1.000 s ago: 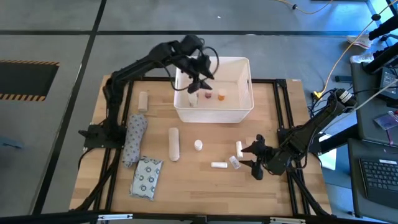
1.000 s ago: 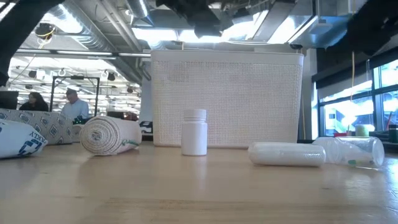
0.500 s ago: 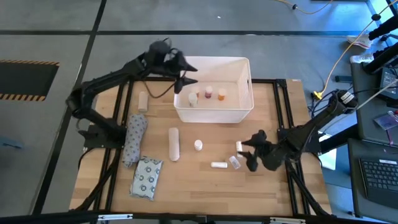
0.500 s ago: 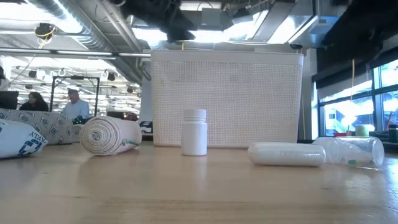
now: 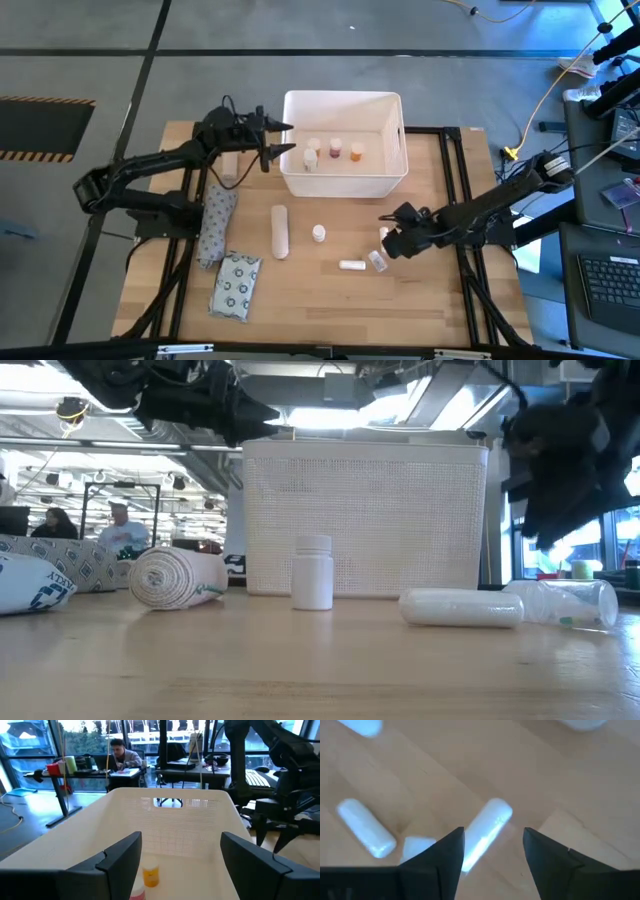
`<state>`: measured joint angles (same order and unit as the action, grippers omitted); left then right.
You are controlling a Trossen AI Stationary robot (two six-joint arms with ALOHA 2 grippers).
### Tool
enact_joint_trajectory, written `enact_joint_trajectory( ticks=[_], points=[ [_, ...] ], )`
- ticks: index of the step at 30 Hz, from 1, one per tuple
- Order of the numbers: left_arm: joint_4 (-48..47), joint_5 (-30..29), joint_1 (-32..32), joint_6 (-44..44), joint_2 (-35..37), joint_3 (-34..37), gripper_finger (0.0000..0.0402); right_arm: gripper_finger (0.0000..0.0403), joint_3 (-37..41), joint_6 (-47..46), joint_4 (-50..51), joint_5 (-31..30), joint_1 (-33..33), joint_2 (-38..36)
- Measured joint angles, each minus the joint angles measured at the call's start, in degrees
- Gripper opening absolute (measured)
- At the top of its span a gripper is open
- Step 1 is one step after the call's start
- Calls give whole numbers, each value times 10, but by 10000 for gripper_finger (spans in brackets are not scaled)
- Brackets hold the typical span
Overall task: Pick & place medical supplies in basket/bin
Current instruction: Put the top white rolled gauze into the white bin
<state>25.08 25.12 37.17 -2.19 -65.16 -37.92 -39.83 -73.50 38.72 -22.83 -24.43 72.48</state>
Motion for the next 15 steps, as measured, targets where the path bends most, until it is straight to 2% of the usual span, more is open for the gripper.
enact_joint_trajectory(
  ticks=[7,15],
  points=[
    [-11,0,-1,0,-4,3,262,190,0,-1,-70,27,18,59],
    [-22,0,-1,-15,-6,3,262,190,0,-43,-77,66,34,127]
  ],
)
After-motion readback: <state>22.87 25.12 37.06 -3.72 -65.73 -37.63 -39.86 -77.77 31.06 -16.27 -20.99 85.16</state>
